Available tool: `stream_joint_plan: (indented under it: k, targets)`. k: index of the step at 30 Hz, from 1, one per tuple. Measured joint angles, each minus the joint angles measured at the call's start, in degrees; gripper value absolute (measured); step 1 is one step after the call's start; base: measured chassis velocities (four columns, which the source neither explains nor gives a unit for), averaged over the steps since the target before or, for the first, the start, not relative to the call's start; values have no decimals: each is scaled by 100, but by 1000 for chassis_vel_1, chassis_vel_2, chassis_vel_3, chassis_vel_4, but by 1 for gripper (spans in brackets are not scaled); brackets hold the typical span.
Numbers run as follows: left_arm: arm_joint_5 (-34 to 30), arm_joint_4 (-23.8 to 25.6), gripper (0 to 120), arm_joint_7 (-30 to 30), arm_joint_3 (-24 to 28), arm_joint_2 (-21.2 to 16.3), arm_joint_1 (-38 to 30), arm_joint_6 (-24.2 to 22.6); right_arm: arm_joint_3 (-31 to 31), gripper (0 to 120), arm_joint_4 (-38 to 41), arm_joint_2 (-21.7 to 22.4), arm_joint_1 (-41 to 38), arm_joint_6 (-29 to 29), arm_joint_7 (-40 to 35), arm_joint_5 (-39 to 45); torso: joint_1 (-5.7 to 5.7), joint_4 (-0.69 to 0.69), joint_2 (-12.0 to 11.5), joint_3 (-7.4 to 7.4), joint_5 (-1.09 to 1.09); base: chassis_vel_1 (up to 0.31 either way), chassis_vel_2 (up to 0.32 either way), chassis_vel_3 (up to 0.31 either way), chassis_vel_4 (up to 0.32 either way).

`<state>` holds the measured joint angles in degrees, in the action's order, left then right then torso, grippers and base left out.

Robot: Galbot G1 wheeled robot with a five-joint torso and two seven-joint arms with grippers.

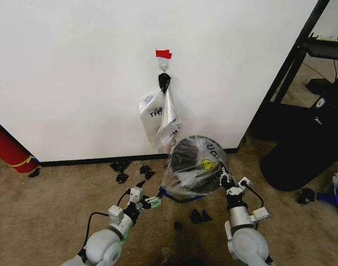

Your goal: Pick up the garbage bag from the wall and place it over the trash bin.

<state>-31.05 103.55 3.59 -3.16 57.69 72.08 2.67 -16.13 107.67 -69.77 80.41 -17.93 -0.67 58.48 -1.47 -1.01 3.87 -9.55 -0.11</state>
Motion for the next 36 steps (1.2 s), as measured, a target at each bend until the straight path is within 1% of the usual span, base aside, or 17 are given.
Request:
stream_joint_plan:
  k: [2,3,5,10,14,16,17,24,25,28,31,32,33,34,36]
  targets:
    - [38,-239,100,134,39,61,-200,-1,66,1,103,9,44,28,106,2,0,1,0,0,0,0,0,0,0]
    - [38,-239,100,134,39,61,-200,-1,66,1,103,9,44,28,106,2,0,1,0,0,0,0,0,0,0]
    - [89,-531,100,182,63,89,-379,-8,147,1,207,-7,72,57,184,5,0,0,0,0,0,0,0,0,0]
    - [80,-579,100,76,41,53,-339,108,160,1,183,-17,69,60,283,-8,0,0,0,0,0,0,0,0,0]
    - [35,-525,100,-321,-23,-39,-189,460,121,1,104,-51,18,47,247,-8,0,1,0,0,-1,0,0,0,0]
    - [17,-522,100,-656,-64,-72,-139,725,97,1,1,-95,-52,27,136,-17,0,1,0,0,0,0,0,0,0]
    - [17,-522,100,-656,-64,-72,-139,725,97,1,1,-95,-52,27,136,-17,0,1,0,0,0,0,0,0,0]
    - [128,-494,100,-1651,-222,-191,-6,1310,-7,1,-416,-249,-228,-41,-95,-13,0,1,0,0,0,0,0,0,0]
    - [128,-494,100,-1651,-222,-191,-6,1310,-7,1,-416,-249,-228,-41,-95,-13,0,1,0,0,0,0,0,0,0]
    - [250,-336,100,-1744,-296,-252,97,1439,-33,1,-532,-265,-244,-99,-92,-84,0,1,0,0,0,0,0,0,0]
    - [300,-113,100,-1536,-352,-271,183,1474,-57,1,-626,-273,-279,-192,-52,-235,0,1,0,0,0,0,0,0,0]
    - [297,132,99,-1298,-380,-274,251,1476,-66,1,-698,-282,-302,-312,7,-388,0,1,0,0,0,0,0,0,0]
    - [297,132,99,-1298,-380,-274,251,1476,-66,1,-698,-282,-302,-312,7,-388,0,1,0,0,0,0,0,0,0]
    - [285,422,96,-1066,-391,-267,331,1455,-59,1,-729,-291,-309,-393,38,-534,0,0,0,0,1,0,0,0,0]
    - [276,822,90,-756,-357,-231,453,1347,-12,1,-738,-305,-306,-495,70,-755,0,0,0,0,0,0,0,0,0]
